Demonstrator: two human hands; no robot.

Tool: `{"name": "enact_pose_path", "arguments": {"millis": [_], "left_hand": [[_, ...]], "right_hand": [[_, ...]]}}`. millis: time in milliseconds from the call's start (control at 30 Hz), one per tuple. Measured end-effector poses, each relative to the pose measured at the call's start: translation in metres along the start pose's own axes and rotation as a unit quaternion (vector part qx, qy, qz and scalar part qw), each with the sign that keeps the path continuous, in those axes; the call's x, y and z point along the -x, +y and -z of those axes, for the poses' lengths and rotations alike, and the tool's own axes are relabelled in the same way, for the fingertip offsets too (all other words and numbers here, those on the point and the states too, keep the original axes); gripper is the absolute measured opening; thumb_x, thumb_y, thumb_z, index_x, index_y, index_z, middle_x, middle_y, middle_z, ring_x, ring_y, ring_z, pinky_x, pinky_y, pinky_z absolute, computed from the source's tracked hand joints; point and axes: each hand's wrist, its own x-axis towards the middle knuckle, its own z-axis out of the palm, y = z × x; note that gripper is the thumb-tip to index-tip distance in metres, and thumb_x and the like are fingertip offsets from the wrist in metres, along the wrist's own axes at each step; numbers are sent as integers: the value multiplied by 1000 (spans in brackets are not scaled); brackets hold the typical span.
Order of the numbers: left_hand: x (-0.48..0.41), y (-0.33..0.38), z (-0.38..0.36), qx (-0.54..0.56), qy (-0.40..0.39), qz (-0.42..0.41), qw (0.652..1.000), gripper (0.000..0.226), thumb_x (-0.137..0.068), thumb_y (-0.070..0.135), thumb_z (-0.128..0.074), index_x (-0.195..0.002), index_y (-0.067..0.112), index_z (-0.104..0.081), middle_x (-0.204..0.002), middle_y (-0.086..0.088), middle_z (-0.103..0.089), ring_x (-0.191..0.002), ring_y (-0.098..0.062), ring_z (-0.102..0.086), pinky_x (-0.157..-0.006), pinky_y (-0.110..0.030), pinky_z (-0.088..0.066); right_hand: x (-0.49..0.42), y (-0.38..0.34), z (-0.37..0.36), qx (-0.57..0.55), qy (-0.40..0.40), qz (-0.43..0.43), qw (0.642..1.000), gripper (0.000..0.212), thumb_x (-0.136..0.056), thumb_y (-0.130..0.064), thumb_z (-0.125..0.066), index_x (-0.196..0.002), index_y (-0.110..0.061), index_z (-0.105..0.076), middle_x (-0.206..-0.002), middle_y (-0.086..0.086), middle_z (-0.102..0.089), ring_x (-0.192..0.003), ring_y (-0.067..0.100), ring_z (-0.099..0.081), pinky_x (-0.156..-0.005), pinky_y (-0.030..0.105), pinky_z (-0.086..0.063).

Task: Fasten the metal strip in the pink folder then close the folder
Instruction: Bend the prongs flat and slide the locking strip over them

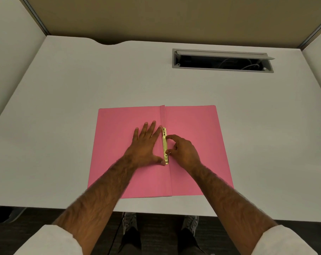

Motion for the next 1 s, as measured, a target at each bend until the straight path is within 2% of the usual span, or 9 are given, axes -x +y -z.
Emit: {"name": "enact_pose_path", "arguments": {"millis": [100,267,367,500,667,800,900,1000], "left_hand": [[-4,0,4,-9,-29,2,1000,141,-59,83,-69,-157,34,20,-165,-3,32,-152,-29,29,-118,-53,18],[-5,9,11,-36,-51,10,998,136,-62,80,-70,-160,30,11,-168,-5,24,-155,-31,22,-121,-66,8],[1,12,8,-58,-30,3,998,128,-68,78,-67,-161,25,3,-170,-4,15,-157,-29,15,-121,-66,6],[12,7,-1,-22,-1,-21,1000,111,-76,76,-62,-161,30,-7,-171,5,8,-158,-25,7,-122,-66,1],[15,7,-1,-19,-19,-26,999,103,-80,74,-58,-160,33,-9,-171,11,1,-158,-24,6,-118,-70,-1],[13,17,10,-35,-44,-27,998,106,-79,70,-63,-160,30,-8,-172,8,-1,-158,-30,5,-114,-76,-10],[13,25,16,-48,-60,-25,997,109,-80,64,-68,-161,28,-5,-172,9,0,-157,-33,5,-112,-78,-13],[14,29,20,-58,-72,-20,996,106,-81,60,-70,-161,24,-10,-172,7,-1,-157,-35,4,-112,-79,-15]], "right_hand": [[-3,0,2,15,-16,8,1000,57,-84,-20,-76,-136,-27,-56,-110,6,-72,-80,14,-59,-72,28,-50],[-6,0,4,34,-24,19,999,57,-83,-18,-76,-136,-24,-56,-108,9,-71,-83,20,-62,-74,32,-53],[-7,0,5,38,-28,26,999,57,-83,-18,-77,-136,-24,-56,-108,9,-71,-87,23,-64,-76,35,-54],[-8,2,5,39,-31,30,998,56,-83,-18,-76,-135,-24,-57,-111,8,-71,-90,22,-63,-74,32,-50],[-12,2,7,37,-43,33,998,54,-82,-18,-77,-133,-21,-58,-109,7,-70,-86,18,-58,-73,31,-47],[-24,0,15,29,-56,29,998,41,-83,-18,-74,-123,-19,-65,-103,7,-70,-83,16,-58,-73,33,-50],[-35,-6,21,2,-17,42,999,34,-87,-19,-72,-121,-18,-67,-99,5,-72,-82,17,-64,-78,35,-55],[-45,-12,21,-16,4,55,998,22,-89,-19,-71,-111,-18,-74,-97,2,-72,-81,14,-64,-72,27,-52]]}}
